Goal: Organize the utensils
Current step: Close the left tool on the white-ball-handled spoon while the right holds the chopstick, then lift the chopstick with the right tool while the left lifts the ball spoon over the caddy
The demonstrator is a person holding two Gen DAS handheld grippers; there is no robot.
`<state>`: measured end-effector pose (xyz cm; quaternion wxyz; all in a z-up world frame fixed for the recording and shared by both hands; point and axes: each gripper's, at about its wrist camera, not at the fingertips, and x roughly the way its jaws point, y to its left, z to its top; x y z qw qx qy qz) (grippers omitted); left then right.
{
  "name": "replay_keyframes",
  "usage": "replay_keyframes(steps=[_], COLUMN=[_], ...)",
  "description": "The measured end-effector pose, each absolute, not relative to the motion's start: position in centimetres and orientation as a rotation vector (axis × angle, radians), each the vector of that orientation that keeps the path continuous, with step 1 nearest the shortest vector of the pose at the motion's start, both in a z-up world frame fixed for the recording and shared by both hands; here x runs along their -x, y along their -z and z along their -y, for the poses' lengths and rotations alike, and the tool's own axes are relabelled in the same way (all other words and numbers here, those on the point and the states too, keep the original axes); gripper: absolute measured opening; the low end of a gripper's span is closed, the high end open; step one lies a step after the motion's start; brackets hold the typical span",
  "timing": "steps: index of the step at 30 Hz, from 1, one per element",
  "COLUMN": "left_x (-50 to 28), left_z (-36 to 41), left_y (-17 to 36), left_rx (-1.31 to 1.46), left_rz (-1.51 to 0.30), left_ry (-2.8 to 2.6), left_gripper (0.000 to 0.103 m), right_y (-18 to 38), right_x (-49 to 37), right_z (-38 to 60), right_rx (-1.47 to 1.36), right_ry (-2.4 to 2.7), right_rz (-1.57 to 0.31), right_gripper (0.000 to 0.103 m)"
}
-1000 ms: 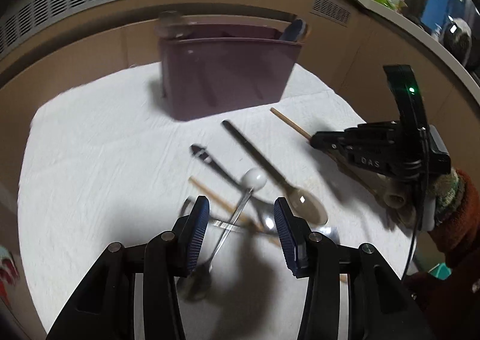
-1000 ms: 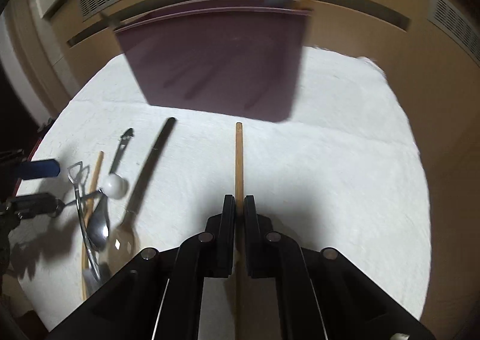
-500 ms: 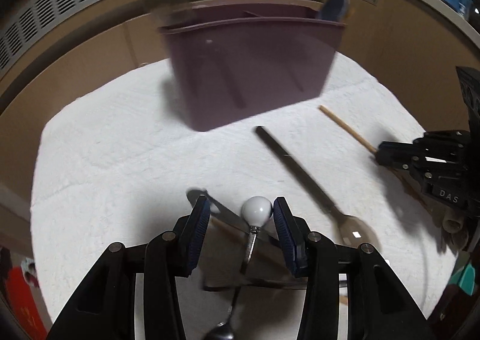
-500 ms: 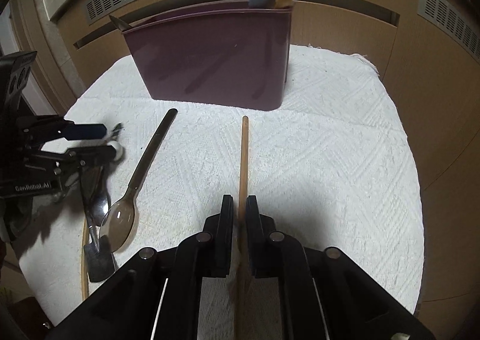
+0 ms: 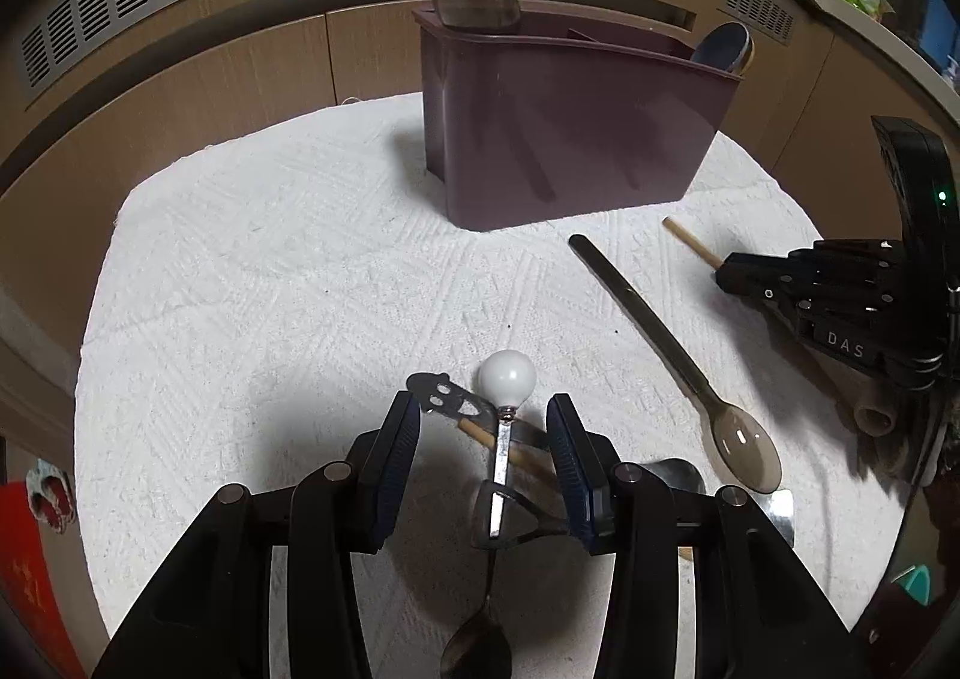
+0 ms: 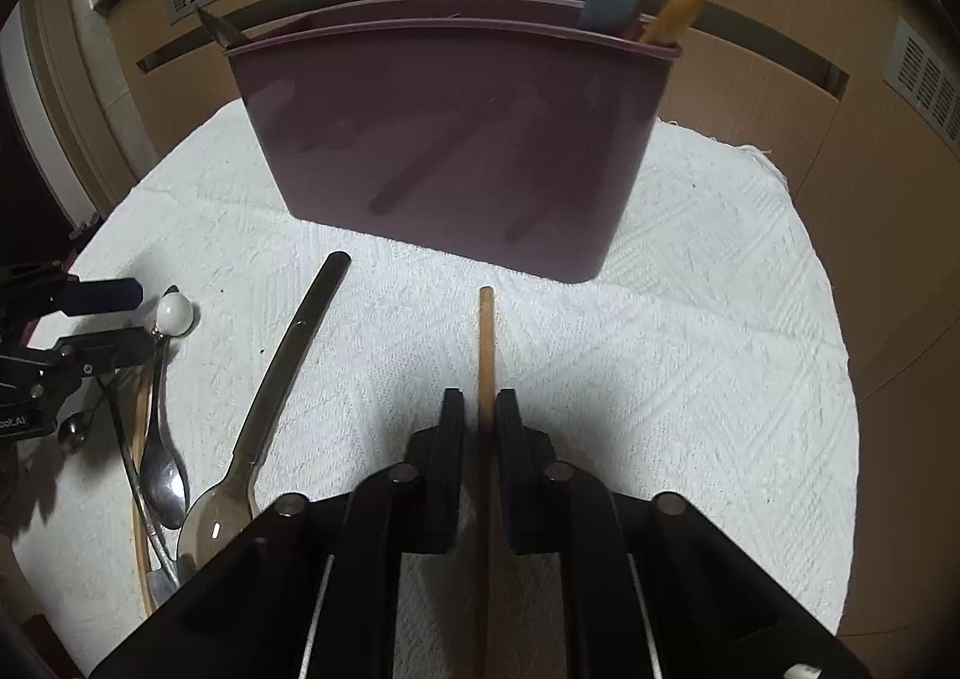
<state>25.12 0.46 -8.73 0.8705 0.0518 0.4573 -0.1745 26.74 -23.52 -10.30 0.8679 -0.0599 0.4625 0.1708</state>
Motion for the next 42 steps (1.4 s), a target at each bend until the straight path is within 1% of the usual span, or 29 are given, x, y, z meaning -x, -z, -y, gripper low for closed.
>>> replay_keyframes(steps=[6,13,16,18,23,25,26,31,36,42], left_x=[-25.2,-26.3,-27.2,-27.6,-28.6,-28.5,-28.2,-24.5,-20.5,-17.9], left_z=[0.6,1.9,1.8,1.8,0.9,0.4,0.1,-1.1,-2.3,-3.0], left_y=[8.5,9.2,9.6,9.7,9.8,9.6,9.4,6.7,2.7,-1.0], left_rx=[-0.096,-0.144,-0.130,-0.129,-0.056,-0.010,0.013,0.072,0.136,0.168], left_rz=[-0.942,-0.971,-0.993,-0.997,-1.042,-1.052,-1.049,-0.921,-0.782,-0.679], left_ry=[0.424,0.412,0.392,0.372,0.366,0.361,0.358,0.332,0.307,0.318], left_gripper=[0.045,0.045,0.039,0.032,0.031,0.022,0.022,0.022,0.022,0.022], right_y=[9.1,8.6,8.6,8.6,7.7,7.1,6.7,5.2,3.3,0.7], right_x=[-24.9,-23.3,-23.0,-22.9,-22.3,-21.8,-21.6,-19.9,-18.0,-16.1], right_z=[24.8,26.1,26.3,26.4,26.4,26.6,26.8,27.3,27.5,27.9], right_rx=[0.017,0.002,-0.008,-0.017,-0.039,-0.048,-0.052,-0.069,-0.081,-0.101], right_ry=[-0.402,-0.371,-0.373,-0.375,-0.381,-0.371,-0.366,-0.363,-0.383,-0.403], right_rz=[-0.955,-0.932,-0.924,-0.919,-0.890,-0.862,-0.852,-0.816,-0.764,-0.688], right_gripper=[0.006,0.006,0.006,0.006,0.006,0.006,0.006,0.006,0.006,0.006])
